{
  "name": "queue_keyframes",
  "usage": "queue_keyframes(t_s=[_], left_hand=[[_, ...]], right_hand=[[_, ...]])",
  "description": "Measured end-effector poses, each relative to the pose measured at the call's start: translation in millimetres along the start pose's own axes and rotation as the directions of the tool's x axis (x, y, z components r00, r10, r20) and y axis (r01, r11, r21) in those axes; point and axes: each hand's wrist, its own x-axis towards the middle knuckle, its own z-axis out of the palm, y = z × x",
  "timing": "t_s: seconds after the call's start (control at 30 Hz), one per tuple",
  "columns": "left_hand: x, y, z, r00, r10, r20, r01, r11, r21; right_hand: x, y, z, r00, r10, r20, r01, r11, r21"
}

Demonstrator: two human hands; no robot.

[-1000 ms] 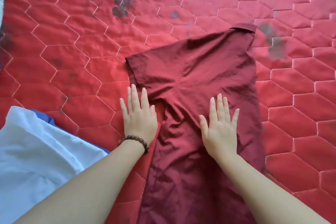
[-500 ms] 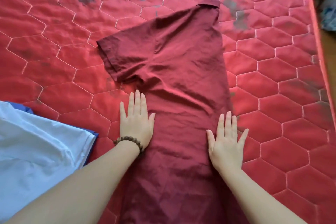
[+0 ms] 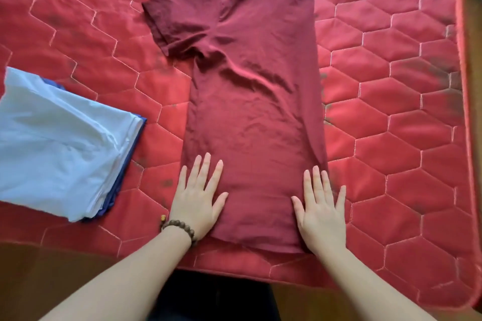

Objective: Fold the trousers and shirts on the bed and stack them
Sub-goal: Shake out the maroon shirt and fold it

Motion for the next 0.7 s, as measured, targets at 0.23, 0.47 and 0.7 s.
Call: queue_keyframes(t_s=[0.23,0.47,0.7], left_hand=[[-59.2,-6.0,8.0,0.982,0.15,0.116,-0.162,0.982,0.096],[-68.3,-3.8,4.2,0.977,0.188,0.104,-0.2,0.973,0.113],[-69.6,5.8,-13.3,0.968,0.143,0.204,-0.165,0.982,0.093]], right_hand=[[-54.0,-3.4,3.1,0.966,-0.228,0.123,0.228,0.974,0.021],[-76.7,16.3,6.0,0.888,-0.443,0.121,0.445,0.895,0.012],[-68.8,13.5,1.4,0.881,-0.448,-0.151,0.443,0.894,-0.063]])
